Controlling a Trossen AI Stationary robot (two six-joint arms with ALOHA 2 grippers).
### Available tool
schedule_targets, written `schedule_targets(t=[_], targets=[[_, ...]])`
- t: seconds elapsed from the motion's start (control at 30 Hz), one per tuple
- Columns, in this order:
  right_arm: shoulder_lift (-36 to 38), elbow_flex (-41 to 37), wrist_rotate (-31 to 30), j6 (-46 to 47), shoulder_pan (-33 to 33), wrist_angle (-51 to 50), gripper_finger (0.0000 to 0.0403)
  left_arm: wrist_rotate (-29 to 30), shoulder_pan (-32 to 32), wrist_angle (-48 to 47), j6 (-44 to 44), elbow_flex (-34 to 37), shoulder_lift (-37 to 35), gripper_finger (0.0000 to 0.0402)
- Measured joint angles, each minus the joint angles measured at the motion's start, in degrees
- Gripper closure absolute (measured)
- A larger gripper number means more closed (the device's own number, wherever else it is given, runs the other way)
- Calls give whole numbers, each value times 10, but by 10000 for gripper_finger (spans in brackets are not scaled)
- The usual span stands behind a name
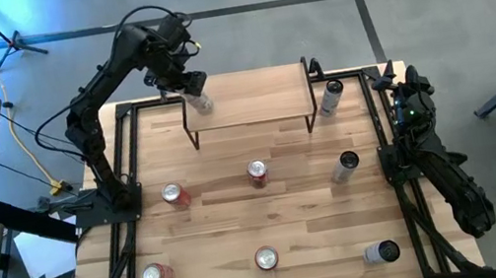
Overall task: Place canned beverage on shelf
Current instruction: Put the white and yellow soda can on the shelf
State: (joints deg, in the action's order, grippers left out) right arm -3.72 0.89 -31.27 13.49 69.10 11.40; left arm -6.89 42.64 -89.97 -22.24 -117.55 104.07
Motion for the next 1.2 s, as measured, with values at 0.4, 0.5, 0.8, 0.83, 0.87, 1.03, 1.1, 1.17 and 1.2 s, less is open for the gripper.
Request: schedule_targets(t=[0.4,0.5,0.8,0.83,0.87,1.03,1.1,1.17,1.2], targets=[[0,0,0,0,0,0,75,24,0,0,39,-1,-1,173],[0,0,0,0,0,0,75,25,-3,0,25,-1,-1,173],[0,0,0,0,0,0,75,32,-24,-2,13,-1,-3,173],[0,0,0,0,0,0,75,32,-27,-2,2,-1,-3,173],[0,0,0,0,0,0,75,32,-30,-1,-8,-1,-3,173],[0,0,0,0,0,0,75,34,-37,-1,-17,-1,-4,173],[0,0,0,0,0,0,75,39,-40,-1,-17,-1,-4,173],[0,0,0,0,0,0,75,57,-42,-1,-12,-1,-4,173],[0,0,0,0,0,0,75,63,-42,-1,-8,-1,-4,173]])
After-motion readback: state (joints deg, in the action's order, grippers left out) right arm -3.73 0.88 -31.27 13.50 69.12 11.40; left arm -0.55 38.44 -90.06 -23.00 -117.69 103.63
